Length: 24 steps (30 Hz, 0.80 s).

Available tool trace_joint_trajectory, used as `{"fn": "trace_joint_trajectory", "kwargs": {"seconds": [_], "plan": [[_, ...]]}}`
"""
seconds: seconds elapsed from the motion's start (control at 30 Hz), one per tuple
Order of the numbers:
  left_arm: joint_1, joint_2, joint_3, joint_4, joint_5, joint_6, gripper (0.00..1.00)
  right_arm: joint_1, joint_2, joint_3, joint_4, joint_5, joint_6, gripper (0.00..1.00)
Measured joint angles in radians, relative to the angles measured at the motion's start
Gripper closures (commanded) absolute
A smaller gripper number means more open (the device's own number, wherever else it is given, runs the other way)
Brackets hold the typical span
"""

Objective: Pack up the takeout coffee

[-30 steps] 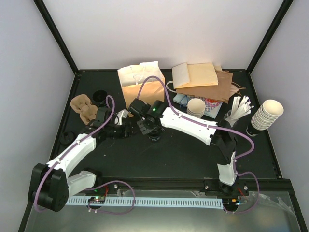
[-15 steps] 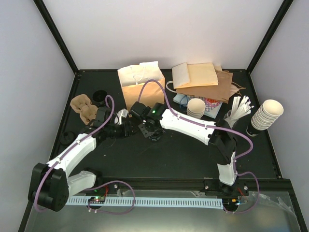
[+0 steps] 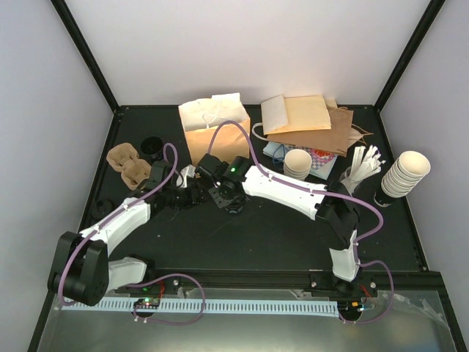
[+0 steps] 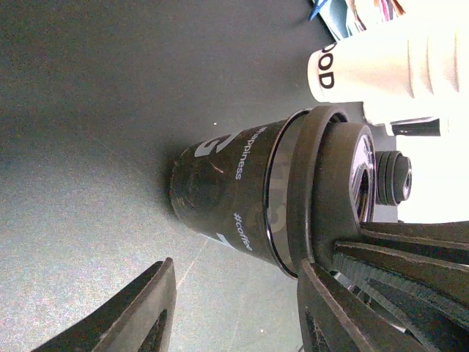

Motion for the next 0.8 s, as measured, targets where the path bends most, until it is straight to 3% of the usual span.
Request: {"fn": "trace_joint_trajectory", "kwargs": {"seconds": [0.57, 0.8], "plan": [[0.000, 0.098, -0.017, 0.058, 0.021, -0.003, 0.61, 0.000, 0.029, 0.004, 0.008, -0.012, -0.040, 0.94], [0.000, 0.124, -0.036, 0.077, 0.021, -0.006, 0.61, 0.000, 0.038, 0.019, -0.001, -0.011, -0.044, 0.86]]}}
